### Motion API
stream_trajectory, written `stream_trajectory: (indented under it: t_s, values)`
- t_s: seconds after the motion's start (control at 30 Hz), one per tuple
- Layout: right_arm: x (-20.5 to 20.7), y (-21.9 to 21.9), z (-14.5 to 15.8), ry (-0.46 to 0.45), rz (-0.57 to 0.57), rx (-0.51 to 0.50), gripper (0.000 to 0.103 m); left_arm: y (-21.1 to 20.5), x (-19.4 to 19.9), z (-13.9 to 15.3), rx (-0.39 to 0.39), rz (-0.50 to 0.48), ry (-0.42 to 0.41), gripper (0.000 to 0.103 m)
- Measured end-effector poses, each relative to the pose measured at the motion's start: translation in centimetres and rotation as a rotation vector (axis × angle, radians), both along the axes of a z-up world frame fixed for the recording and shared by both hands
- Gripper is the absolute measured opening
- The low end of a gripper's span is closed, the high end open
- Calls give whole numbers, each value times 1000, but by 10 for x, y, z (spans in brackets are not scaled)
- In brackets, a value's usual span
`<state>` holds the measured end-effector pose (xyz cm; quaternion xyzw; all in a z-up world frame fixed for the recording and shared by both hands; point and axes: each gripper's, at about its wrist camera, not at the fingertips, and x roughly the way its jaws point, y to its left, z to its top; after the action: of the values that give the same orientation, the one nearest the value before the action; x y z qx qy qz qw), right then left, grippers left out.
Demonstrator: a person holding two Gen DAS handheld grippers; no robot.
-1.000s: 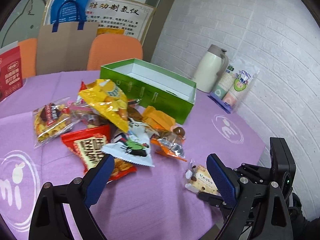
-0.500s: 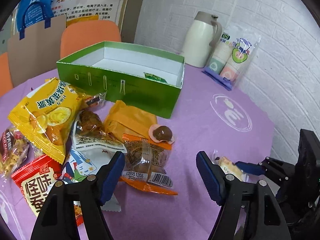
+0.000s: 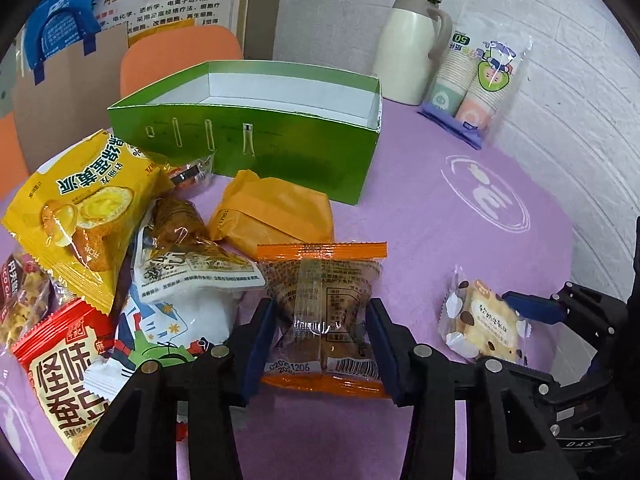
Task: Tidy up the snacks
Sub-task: 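Carry the cracker pack into the box with the right tool while the left tool drops the cake pack there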
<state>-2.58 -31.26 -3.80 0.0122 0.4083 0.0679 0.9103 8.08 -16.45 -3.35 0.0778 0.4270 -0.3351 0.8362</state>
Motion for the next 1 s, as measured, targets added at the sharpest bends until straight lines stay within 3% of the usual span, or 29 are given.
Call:
stream_trajectory:
  t_s: [0.17,0.27,0.43,0.57,0.7,0.8,1.0]
  values:
    - [-1,-1,13,-34,2,-6,62,12,-7,11,-69,20,36,42]
    - [3,-4,27,-70,3,10,62,20,-13,34,-147,1,51,42]
    - [30,-9,54,-152,8,19,62,22,-1,90,-242,1,-26,42]
    - [69,-17,72,-208,-11,54,62,8,40,118,-246,53,-69,42]
    - [112,-24,80,-216,-28,90,62,-4,92,119,-236,123,-42,42]
    - [150,-25,75,-188,-49,48,62,-14,120,112,-197,169,-60,42]
    - [196,-25,52,-121,-45,2,63,-19,160,88,-181,203,-8,43]
